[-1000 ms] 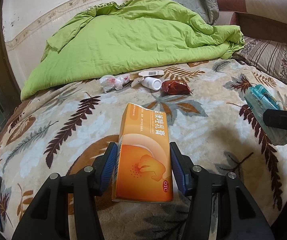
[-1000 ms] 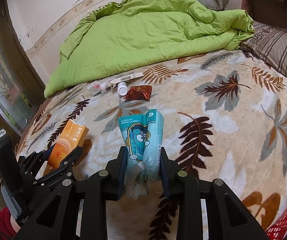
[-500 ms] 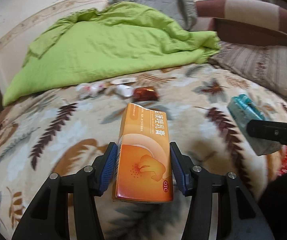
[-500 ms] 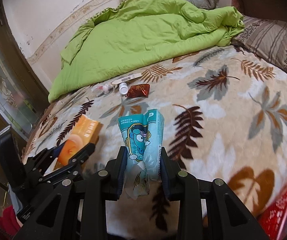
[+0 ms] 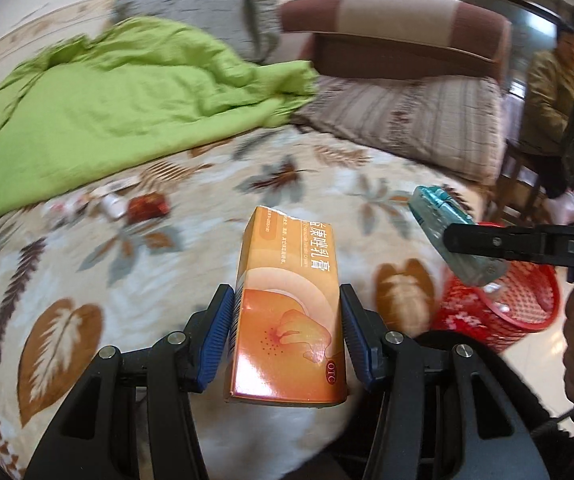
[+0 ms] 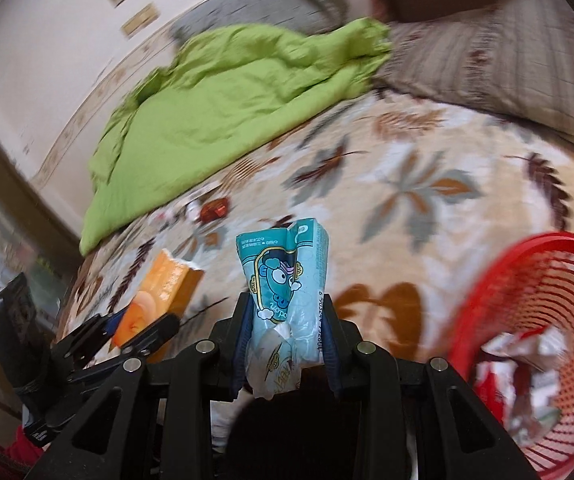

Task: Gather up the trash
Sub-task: 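Carry the orange box and blue packet to the red wastebasket and open both tools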

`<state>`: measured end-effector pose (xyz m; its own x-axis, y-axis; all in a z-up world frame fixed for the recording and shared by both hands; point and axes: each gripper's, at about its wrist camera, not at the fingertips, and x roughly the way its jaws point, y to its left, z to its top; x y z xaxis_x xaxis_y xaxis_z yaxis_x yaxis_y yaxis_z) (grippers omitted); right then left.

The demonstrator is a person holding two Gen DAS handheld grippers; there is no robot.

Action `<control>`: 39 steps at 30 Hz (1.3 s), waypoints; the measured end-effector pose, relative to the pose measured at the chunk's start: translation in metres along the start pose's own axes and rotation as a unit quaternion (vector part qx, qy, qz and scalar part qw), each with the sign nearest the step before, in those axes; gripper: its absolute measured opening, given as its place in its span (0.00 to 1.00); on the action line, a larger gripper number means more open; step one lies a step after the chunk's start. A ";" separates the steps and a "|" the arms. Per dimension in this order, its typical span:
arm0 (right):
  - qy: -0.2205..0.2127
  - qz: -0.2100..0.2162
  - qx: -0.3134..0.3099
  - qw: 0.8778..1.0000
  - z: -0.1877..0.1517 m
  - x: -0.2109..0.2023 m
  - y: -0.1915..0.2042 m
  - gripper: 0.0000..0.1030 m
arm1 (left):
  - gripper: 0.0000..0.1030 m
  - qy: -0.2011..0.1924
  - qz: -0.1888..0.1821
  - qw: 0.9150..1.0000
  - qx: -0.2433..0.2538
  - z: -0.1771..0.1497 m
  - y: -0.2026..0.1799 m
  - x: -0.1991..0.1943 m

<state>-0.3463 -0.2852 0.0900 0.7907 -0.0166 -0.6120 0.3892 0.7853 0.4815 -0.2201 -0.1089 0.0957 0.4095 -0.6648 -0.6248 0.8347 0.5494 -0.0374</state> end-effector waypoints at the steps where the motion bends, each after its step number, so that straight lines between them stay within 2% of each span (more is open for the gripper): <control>1: -0.005 -0.006 0.009 1.000 0.000 -0.008 -0.009 0.33 | 0.50 -0.001 -0.007 1.000 0.006 0.003 -0.008 -0.001; 9: -0.051 -0.072 0.070 0.994 -0.002 -0.070 -0.078 0.35 | 0.50 0.000 -0.077 0.995 0.062 0.034 -0.076 0.006; 15: -0.075 -0.114 0.109 0.985 -0.003 -0.099 -0.119 0.36 | 0.50 0.017 -0.141 0.986 0.092 0.056 -0.135 0.023; 18: -0.083 -0.127 0.123 0.981 -0.001 -0.107 -0.134 0.36 | 0.50 0.027 -0.161 0.981 0.108 0.062 -0.163 0.033; 21: -0.084 -0.142 0.131 0.978 0.000 -0.110 -0.144 0.41 | 0.51 0.037 -0.175 0.977 0.114 0.066 -0.183 0.045; 23: -0.083 -0.159 0.136 0.974 0.000 -0.112 -0.150 0.51 | 0.52 0.043 -0.183 0.975 0.120 0.066 -0.195 0.051; 24: -0.084 -0.162 0.139 0.973 0.000 -0.113 -0.154 0.52 | 0.59 0.046 -0.185 0.974 0.125 0.065 -0.201 0.055; 26: -0.086 -0.169 0.140 0.972 0.000 -0.115 -0.157 0.52 | 0.67 0.049 -0.183 0.974 0.128 0.064 -0.204 0.055; 29: -0.091 -0.173 0.136 0.971 0.000 -0.118 -0.157 0.55 | 0.72 0.047 -0.187 0.974 0.114 0.064 -0.197 0.052; 33: -0.092 -0.159 0.133 0.974 0.001 -0.115 -0.153 0.55 | 0.73 0.043 -0.179 0.978 0.095 0.065 -0.179 0.045; 39: -0.073 -0.130 0.094 0.984 0.006 -0.093 -0.118 0.55 | 0.73 0.034 -0.136 0.988 0.057 0.060 -0.133 0.035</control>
<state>-0.4631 -0.3799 0.0938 0.7067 -0.3014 -0.6401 0.6575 0.6139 0.4368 -0.2943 -0.2353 0.1261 0.1415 -0.7430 -0.6541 0.9485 0.2911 -0.1254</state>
